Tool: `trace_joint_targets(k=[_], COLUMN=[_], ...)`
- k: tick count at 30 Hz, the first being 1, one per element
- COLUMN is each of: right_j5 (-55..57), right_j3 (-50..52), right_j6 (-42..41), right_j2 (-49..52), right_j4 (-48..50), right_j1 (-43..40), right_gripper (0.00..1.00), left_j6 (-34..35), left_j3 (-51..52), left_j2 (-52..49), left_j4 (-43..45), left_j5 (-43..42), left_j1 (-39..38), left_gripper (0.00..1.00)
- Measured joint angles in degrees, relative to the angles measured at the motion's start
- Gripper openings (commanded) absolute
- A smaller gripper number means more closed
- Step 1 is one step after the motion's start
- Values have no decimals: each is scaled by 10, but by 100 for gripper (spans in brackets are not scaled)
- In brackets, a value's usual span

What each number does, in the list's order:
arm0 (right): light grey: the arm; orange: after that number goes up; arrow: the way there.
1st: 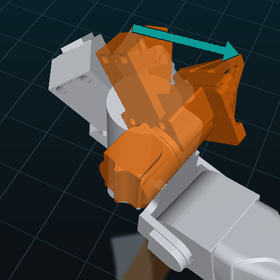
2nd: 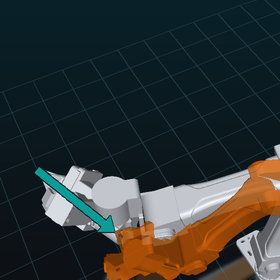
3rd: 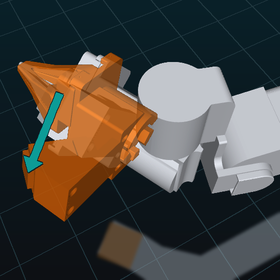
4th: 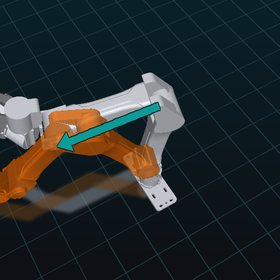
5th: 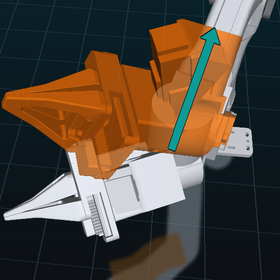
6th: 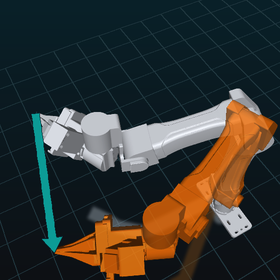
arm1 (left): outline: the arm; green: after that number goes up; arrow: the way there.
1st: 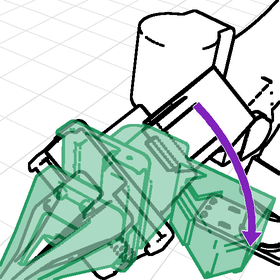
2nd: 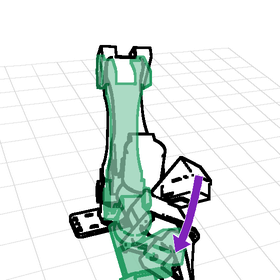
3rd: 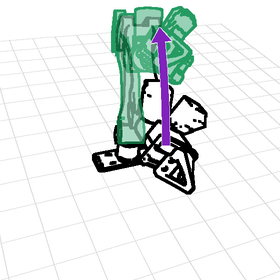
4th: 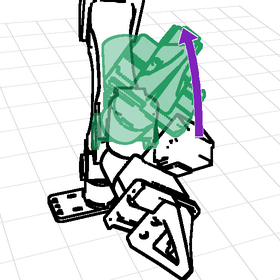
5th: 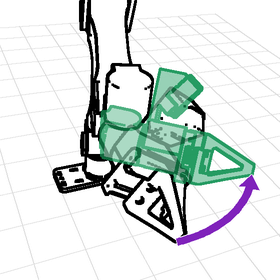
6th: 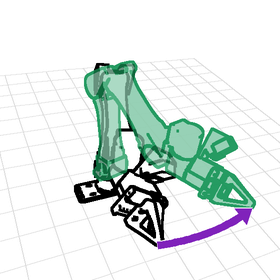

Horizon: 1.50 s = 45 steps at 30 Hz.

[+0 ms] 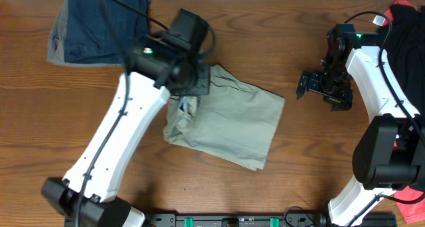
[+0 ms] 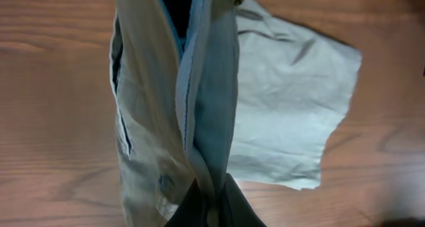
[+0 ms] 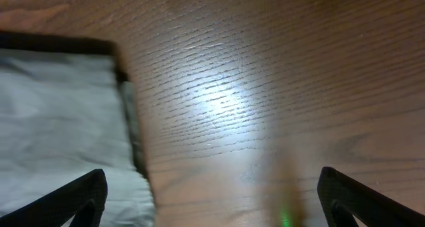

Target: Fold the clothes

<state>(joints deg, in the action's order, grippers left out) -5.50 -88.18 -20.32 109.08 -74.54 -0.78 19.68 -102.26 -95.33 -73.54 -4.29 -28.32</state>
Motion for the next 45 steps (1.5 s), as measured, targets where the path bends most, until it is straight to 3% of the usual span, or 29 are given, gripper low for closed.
trace_joint_targets(k=[7,13,31,45], right_j5=[0,0,0,0], right_j3=[0,0,0,0], right_j6=[0,0,0,0], right_j2=[0,0,0,0], right_j4=[0,0,0,0], right_j1=[0,0,0,0], right_gripper=[99,99,99,99], left_j6=[10,15,5,-46], left_j3=[88,106,106,-61], left_j2=[-39,-45,50,74], left_j4=[85,88,-12,-111], left_j5=[-44,-45,42,50], left_j1=[-29,-27,235,274], left_gripper=[6,6,6,6])
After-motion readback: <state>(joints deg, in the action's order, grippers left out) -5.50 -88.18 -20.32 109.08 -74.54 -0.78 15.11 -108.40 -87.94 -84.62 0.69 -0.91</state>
